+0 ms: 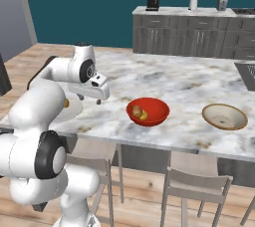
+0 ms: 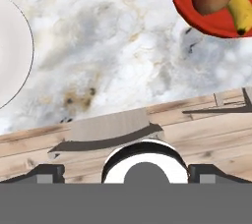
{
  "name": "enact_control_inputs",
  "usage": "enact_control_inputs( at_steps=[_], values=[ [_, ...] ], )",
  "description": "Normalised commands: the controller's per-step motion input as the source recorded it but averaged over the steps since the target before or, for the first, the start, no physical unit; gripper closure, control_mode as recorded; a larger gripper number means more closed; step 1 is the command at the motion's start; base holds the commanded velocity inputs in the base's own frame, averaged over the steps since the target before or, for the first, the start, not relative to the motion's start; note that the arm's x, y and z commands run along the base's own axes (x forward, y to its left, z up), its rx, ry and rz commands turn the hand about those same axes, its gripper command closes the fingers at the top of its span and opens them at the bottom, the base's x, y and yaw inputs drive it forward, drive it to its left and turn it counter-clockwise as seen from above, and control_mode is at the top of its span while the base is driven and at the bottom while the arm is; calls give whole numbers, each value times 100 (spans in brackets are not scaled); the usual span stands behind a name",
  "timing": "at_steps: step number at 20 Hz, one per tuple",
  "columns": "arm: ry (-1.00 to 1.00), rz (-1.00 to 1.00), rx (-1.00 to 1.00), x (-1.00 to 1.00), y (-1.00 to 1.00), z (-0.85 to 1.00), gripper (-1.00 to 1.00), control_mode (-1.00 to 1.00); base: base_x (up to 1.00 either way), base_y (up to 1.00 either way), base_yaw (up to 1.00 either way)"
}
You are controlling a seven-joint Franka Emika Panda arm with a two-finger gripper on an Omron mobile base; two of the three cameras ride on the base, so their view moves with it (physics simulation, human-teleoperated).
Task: Take the fruits from the plate on the dining counter and place two fruits in each bowl.
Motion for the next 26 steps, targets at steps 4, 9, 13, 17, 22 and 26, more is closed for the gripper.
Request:
enact_control_inputs(
  at_steps=[4,9,13,17,22,26],
  values=[
    [0,0,3,-13,100,0,-100,-100,0,0,0],
    [0,8,8,0,89,0,-100,-100,0,0,0],
    [0,18,2,2,84,-3,-100,-100,0,0,0],
    [0,25,0,1,67,-7,-100,-100,0,0,0],
    [0,21,0,19,56,-9,-100,-100,0,0,0],
    [0,4,0,39,22,-25,-100,-100,0,0,0]
  ],
)
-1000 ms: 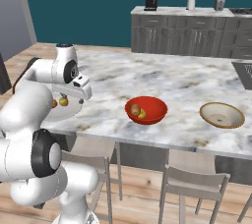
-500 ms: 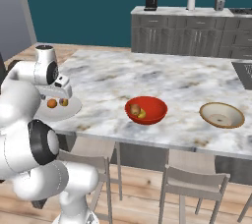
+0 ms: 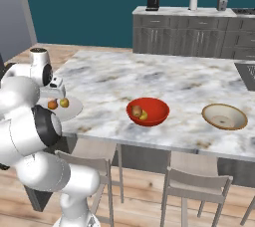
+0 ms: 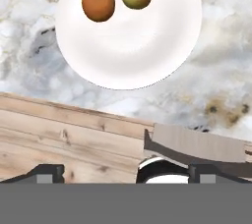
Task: Take the fruits from the plate on the dining counter and place two fruits in each bowl.
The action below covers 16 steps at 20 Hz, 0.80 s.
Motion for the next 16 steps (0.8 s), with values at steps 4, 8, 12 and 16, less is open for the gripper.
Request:
enact_control_inputs(
  at_steps=[4,8,12,16],
  values=[
    [-1,-9,-5,43,39,-40,-100,-100,0,0,0],
    [0,-13,-5,37,52,-36,-100,-100,0,0,0],
    [0,-16,-1,47,43,-19,-100,-100,0,0,0],
    [0,-4,0,55,13,-8,-100,-100,0,0,0]
  ],
)
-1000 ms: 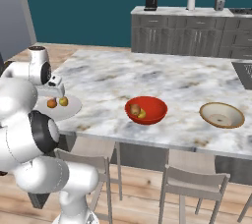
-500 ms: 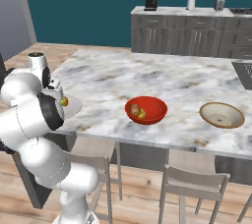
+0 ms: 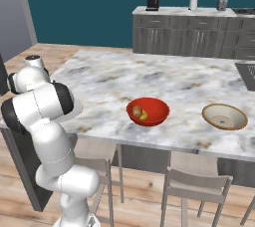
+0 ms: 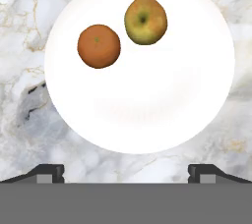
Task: Take the fruits from the plate on the dining counter and place two fruits in each bowl.
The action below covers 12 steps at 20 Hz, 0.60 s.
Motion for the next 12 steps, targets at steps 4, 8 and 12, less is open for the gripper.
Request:
enact_control_inputs(
  at_steps=[4,8,12],
  values=[
    [0,0,0,53,10,-29,-100,-100,0,0,0],
    [0,0,0,50,15,-41,-100,-100,0,0,0],
    [0,0,0,31,20,-53,-100,-100,0,0,0]
  ],
)
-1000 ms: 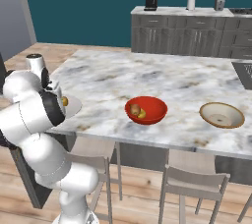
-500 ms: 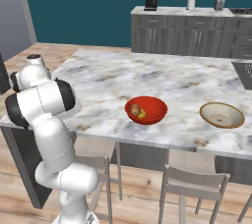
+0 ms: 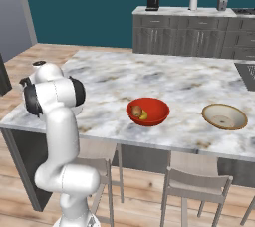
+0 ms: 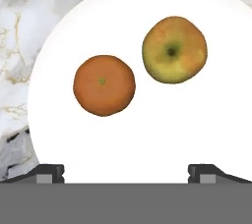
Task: Take the fruits from the plate on the dining counter and place two fruits in each bowl.
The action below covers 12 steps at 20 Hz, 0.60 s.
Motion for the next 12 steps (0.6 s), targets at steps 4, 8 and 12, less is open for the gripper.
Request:
enact_control_inputs(
  at_steps=[4,8,12],
  values=[
    [0,0,0,28,21,-40,-100,-100,0,0,0],
    [0,0,0,32,16,-14,-100,-100,0,0,0],
    [0,0,0,31,6,-17,-100,-100,0,0,0]
  ],
)
